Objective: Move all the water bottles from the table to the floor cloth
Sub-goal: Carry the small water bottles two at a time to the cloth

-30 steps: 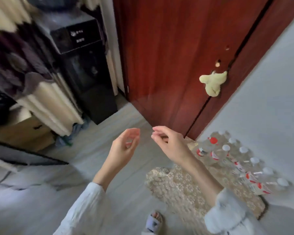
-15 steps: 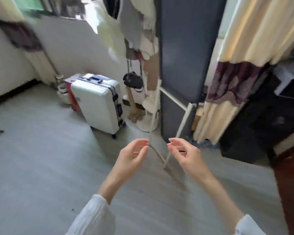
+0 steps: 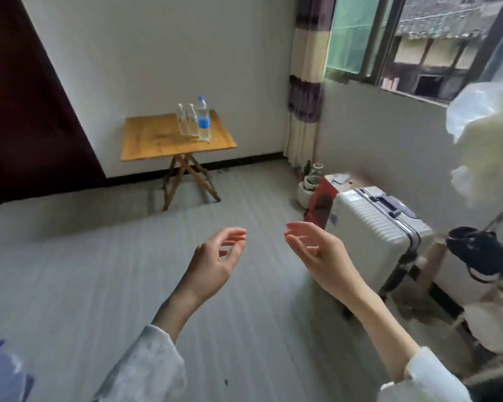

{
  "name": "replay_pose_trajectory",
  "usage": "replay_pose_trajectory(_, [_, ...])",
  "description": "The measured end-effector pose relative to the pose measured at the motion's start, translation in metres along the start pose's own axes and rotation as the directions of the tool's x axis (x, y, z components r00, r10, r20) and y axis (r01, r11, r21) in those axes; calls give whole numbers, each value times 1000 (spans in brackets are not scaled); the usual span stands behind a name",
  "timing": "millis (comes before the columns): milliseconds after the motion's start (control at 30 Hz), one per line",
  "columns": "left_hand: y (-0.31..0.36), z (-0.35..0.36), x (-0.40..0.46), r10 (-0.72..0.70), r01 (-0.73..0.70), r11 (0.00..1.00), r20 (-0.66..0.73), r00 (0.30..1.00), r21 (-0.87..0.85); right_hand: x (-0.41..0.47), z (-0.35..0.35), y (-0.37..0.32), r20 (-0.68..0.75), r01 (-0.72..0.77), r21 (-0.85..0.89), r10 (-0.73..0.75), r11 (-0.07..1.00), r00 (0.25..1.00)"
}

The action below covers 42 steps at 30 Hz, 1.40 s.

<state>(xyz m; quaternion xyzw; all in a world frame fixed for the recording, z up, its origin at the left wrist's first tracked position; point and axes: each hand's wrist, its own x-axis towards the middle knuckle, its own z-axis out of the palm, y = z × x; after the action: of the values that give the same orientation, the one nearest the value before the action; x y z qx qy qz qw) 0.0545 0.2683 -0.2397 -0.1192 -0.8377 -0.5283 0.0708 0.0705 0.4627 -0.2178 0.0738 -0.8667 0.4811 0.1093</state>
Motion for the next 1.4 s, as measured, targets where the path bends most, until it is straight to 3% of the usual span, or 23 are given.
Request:
replay_pose_trajectory(133, [-27,-35,82,-23,26,999,-116,993,25,108,34,8,86,68,33,-71,997,994])
replay_pose_trajectory(533, [-140,-129,283,-107,116,993,-257,961,21,370,159,23,287,149,125,-179,981,941])
replay_pose_trajectory(933, [-279,-260,542,-118,120,993,-221,968,-8,644,299,15,238,125,110,-148,986,960])
replay_pose_trajectory(1167, [-354,-277,682,-179,180,984,-107,978,-2,787,353,45,219,81,104,-103,991,970])
replay_pose_trajectory(1400, [-428,-307,840,-238,236,971,-174,956,-33,965,418,85,283,96,106,-122,990,951])
